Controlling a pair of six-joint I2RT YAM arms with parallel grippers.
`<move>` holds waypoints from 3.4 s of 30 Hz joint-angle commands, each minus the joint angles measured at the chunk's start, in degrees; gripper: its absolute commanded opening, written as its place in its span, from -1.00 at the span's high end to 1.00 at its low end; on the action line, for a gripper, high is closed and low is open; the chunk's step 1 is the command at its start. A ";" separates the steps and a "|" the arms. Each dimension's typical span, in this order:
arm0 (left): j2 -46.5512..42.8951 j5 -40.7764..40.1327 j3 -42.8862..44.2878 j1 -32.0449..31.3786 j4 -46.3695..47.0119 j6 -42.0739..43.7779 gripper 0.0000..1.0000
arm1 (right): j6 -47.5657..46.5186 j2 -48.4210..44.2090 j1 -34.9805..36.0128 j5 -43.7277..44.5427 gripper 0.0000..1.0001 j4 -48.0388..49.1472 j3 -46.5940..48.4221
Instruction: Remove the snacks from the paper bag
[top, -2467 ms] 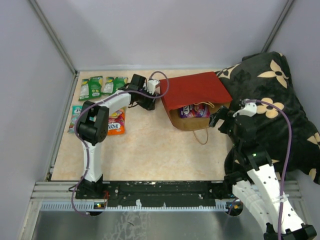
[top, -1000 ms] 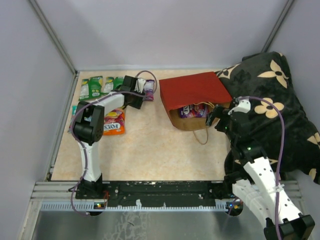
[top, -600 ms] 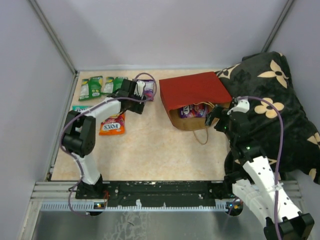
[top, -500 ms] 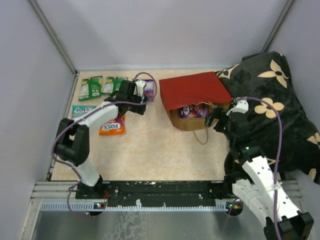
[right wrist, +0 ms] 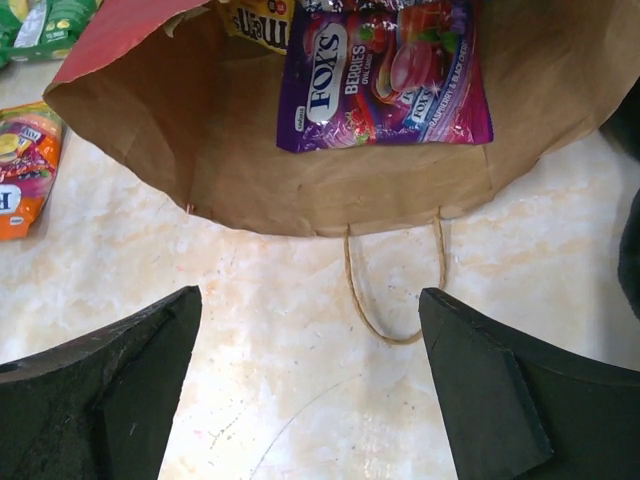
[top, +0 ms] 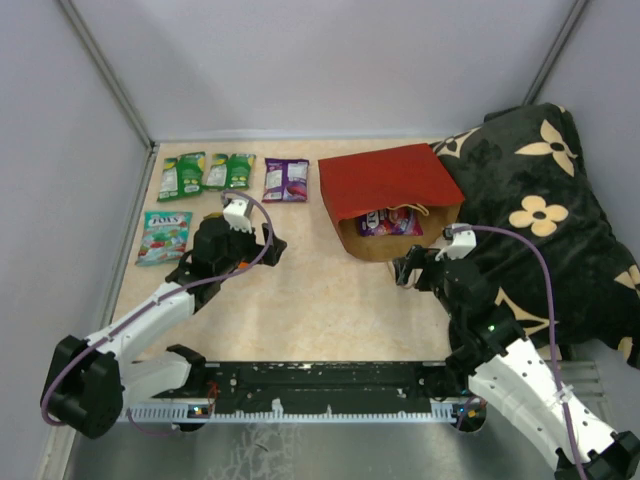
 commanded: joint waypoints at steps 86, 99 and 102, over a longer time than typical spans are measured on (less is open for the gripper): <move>-10.67 15.30 -5.53 -0.01 2.12 -14.28 -1.00 | 56.77 60.88 -11.12 10.25 1.00 46.79 6.34; -11.32 15.87 -2.15 0.02 -0.68 -11.70 -1.00 | 39.04 19.97 -8.18 -0.73 1.00 8.68 0.00; -9.97 14.31 1.17 0.13 -5.66 -10.57 -1.00 | 37.47 10.74 -6.22 -2.97 1.00 -4.99 0.06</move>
